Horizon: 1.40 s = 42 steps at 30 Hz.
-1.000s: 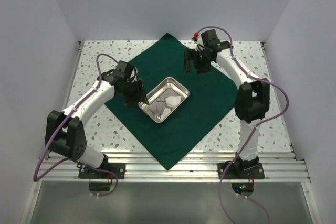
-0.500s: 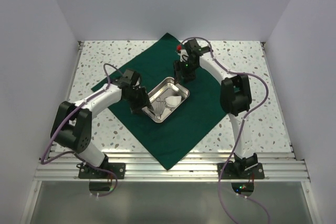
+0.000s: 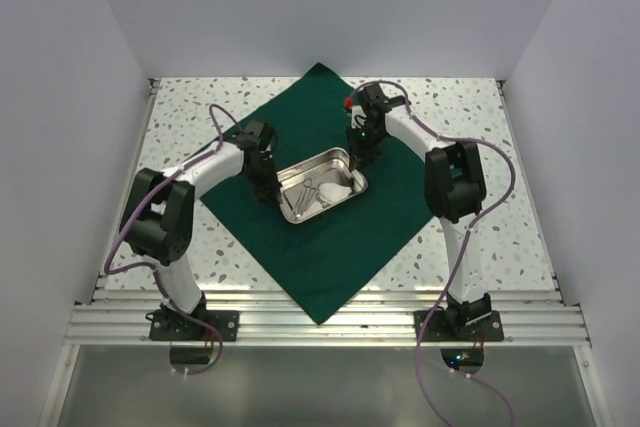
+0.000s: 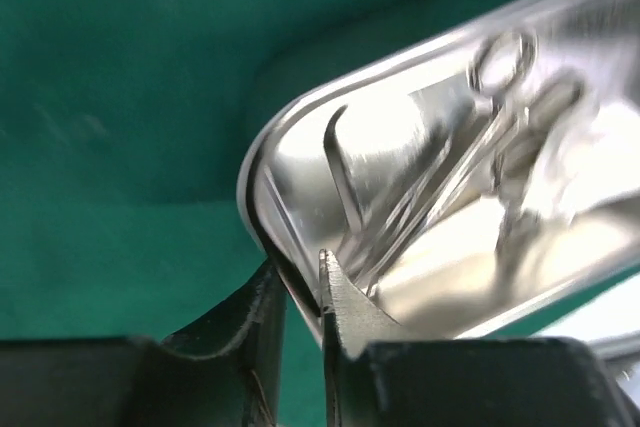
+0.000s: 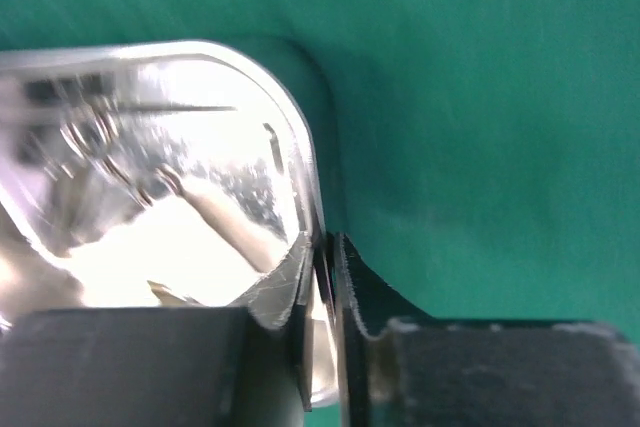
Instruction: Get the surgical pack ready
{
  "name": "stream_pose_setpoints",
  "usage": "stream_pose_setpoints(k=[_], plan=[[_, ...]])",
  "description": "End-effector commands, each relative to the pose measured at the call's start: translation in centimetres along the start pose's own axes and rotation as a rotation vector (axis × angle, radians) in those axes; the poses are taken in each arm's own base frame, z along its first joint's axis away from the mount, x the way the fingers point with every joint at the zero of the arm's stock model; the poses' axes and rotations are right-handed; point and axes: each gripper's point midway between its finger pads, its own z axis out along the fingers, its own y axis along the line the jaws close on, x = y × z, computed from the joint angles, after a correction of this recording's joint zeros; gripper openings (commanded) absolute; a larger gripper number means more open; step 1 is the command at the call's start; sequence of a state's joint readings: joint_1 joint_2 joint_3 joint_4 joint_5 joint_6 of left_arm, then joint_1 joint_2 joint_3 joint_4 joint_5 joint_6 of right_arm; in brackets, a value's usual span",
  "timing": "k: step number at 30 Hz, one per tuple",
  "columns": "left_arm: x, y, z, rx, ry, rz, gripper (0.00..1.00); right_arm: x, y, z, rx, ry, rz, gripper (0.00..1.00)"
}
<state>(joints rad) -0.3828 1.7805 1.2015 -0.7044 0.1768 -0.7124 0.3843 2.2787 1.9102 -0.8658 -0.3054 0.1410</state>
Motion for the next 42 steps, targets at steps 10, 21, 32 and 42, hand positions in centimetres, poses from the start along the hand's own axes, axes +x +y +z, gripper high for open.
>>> stream_pose_setpoints(k=[10, 21, 32, 42], plan=[[-9.7, -3.6, -0.1, 0.043, -0.13, 0.261, 0.2, 5.1, 2.2, -5.0, 0.007, 0.021, 0.134, 0.0], [-8.6, -3.1, 1.7, 0.084, -0.106, 0.273, 0.26, 7.2, 1.2, -3.7, 0.036, 0.097, 0.153, 0.0], [-11.2, -3.0, 2.4, 0.052, -0.162, 0.302, 0.27, 7.8, 1.5, -3.5, 0.035, 0.107, 0.216, 0.0], [-14.2, -3.3, 2.6, 0.055, -0.176, 0.302, 0.15, 6.4, 2.5, -3.6, -0.004, 0.06, 0.287, 0.0]])
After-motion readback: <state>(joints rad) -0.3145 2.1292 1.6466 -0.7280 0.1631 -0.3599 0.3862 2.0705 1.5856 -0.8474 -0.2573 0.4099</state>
